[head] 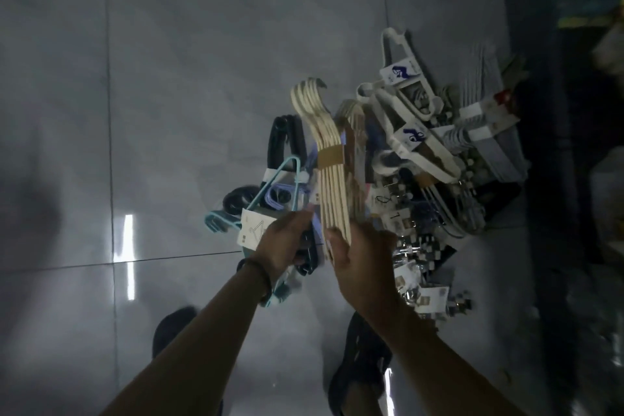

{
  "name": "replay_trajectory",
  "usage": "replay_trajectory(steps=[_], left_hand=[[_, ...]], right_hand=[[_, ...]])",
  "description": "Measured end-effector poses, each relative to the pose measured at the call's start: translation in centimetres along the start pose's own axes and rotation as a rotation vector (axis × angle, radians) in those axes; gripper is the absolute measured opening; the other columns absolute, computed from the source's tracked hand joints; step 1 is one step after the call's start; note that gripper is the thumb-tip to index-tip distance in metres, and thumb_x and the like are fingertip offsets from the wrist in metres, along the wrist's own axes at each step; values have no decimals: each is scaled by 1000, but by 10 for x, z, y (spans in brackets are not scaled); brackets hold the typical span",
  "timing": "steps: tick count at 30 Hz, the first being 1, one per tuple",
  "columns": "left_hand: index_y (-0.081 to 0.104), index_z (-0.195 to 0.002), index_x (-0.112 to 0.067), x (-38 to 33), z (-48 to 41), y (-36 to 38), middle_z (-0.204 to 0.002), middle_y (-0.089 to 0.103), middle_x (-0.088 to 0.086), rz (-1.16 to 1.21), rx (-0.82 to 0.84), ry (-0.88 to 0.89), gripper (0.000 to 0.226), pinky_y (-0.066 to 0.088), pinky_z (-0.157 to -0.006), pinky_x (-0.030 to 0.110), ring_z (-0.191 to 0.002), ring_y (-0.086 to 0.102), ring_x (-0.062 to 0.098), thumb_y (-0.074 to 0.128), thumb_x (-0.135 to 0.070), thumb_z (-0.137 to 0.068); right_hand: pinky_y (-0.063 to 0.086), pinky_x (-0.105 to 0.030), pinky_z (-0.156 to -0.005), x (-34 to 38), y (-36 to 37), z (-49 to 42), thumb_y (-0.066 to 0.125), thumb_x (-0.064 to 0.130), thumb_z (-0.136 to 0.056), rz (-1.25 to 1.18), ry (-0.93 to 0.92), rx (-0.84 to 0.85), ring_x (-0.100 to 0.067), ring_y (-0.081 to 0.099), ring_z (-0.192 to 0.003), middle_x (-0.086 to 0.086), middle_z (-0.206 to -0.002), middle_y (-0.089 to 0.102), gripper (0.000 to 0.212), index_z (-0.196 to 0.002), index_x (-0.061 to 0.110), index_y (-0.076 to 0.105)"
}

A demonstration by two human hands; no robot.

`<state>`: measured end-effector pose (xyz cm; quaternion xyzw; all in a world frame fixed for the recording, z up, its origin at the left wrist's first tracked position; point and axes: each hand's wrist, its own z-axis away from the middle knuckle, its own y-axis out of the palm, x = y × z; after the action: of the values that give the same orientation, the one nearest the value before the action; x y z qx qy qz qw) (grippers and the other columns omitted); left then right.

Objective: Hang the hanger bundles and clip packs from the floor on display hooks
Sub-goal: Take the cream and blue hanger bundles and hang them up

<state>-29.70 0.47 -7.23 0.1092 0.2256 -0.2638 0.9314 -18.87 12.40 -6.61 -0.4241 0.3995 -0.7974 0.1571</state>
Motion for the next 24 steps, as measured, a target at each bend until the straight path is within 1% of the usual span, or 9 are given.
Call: replay_trajectory(steps=[3, 5, 7, 10, 13, 17, 19, 22, 24], left_hand=[[71, -125, -26, -25, 6, 17, -117, 79, 4, 111, 142, 82, 50, 61, -93, 51, -108, 76, 31, 62, -65, -95], [75, -115, -26, -26, 8, 26, -111, 80, 2, 20, 81, 135, 51, 61, -92, 57, -103, 77, 30, 76, -64, -81], [75, -109, -27, -12, 4, 35, -104, 81, 0, 64, -68, 109, 44, 62, -88, 58, -97, 78, 29, 84, -51, -74], [72, -109, -29, 10, 14, 37, -99, 80, -5, 112, -250, 97, 30, 65, -83, 47, -95, 76, 24, 78, -26, -80], [72, -111, -27, 35, 22, 15, -100, 80, 1, 163, -256, 92, 24, 65, -78, 51, -94, 77, 32, 68, -18, -89], [62, -119, -16, 63, 39, -33, -113, 76, 16, 333, -121, -76, 30, 64, -67, 52, -92, 78, 42, 55, 1, -95], [57, -121, -9, 76, 48, -52, -118, 74, 23, 353, -60, -103, 28, 63, -61, 49, -96, 77, 46, 53, 1, -95], [53, -124, -3, 92, 58, -70, -122, 73, 26, 394, 32, -124, 42, 63, -57, 47, -103, 73, 51, 59, -6, -83], [55, -129, -5, 98, 62, -72, -126, 71, 25, 415, 96, -133, 51, 65, -60, 48, -104, 73, 52, 58, -3, -78]], right_hand=[[51, -44, -90, 12, -7, 26, 53, 44, -107, -25, -136, -78, -16, 66, -88, 1, -94, 70, 29, -110, 17, 64], [51, -45, -96, 9, -1, 42, 67, 33, -103, -14, -215, -81, -15, 70, -96, 1, -98, 73, 21, -118, 19, 65], [51, -45, -96, -4, 8, 51, 74, 29, -100, 8, -258, -49, -15, 70, -97, 3, -96, 74, 18, -113, 20, 66], [49, -38, -96, -16, 12, 59, 58, 43, -106, -129, -281, 119, -12, 68, -101, 6, -103, 71, 21, -113, 24, 64], [50, -34, -92, -14, 6, 62, 50, 43, -109, -331, -261, 220, -11, 62, -109, 9, -114, 62, 23, -117, 26, 63], [52, -26, -86, -18, 2, 39, 67, 35, -99, -290, -62, 11, -12, 61, -106, 3, -113, 61, 28, -120, 18, 60], [54, -29, -80, -15, 5, 15, 78, 31, -94, -393, 143, 113, -15, 65, -103, -2, -117, 62, 38, -122, 18, 54], [60, -48, -82, 3, 21, -19, 79, 39, -90, -668, 546, 417, -26, 72, -99, -12, -117, 71, 55, -133, 16, 54], [62, -49, -81, 17, 35, -30, 85, 46, -82, -798, 641, 517, -32, 76, -98, -14, -111, 76, 60, -130, 16, 64]])
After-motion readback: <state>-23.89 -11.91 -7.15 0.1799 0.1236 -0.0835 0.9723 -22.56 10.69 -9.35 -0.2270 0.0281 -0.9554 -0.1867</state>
